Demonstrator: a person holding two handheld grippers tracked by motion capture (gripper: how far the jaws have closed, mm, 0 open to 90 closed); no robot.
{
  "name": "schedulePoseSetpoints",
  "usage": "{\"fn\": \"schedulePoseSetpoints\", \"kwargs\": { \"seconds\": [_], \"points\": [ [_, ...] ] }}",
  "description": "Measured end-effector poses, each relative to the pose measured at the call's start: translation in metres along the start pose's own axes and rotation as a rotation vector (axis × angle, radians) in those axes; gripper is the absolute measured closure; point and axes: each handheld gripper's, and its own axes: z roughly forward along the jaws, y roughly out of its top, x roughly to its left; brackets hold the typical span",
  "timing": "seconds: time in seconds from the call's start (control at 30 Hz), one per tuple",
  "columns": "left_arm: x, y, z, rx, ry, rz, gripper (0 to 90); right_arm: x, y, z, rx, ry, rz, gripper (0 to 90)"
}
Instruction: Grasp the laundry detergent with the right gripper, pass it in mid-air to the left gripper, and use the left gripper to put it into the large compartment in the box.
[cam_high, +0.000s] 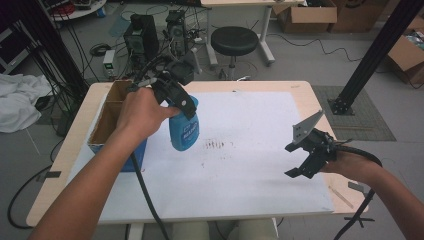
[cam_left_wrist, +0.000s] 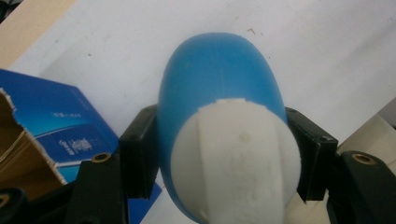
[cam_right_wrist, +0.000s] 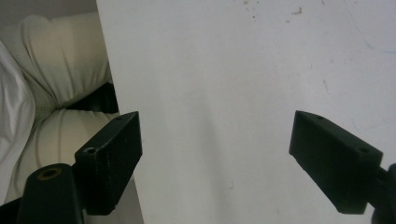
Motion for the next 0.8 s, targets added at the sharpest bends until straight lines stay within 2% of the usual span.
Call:
{"fn": "schedulePoseSetpoints", "kwargs": {
  "seconds": [0.43,0.8],
  "points": [
    [0.027,0.0,-0.025,-0.004,0.047,-0.121,38.0,-0.005,-0.003,-0.005,0.039,-0.015,-0.005,16.7],
    [0.042,0.0,-0.045,-0.019,0.084,-0.186,38.0,-0.009,-0.006,-0.006,0.063,-0.02,-0.004,16.7]
  ]
}}
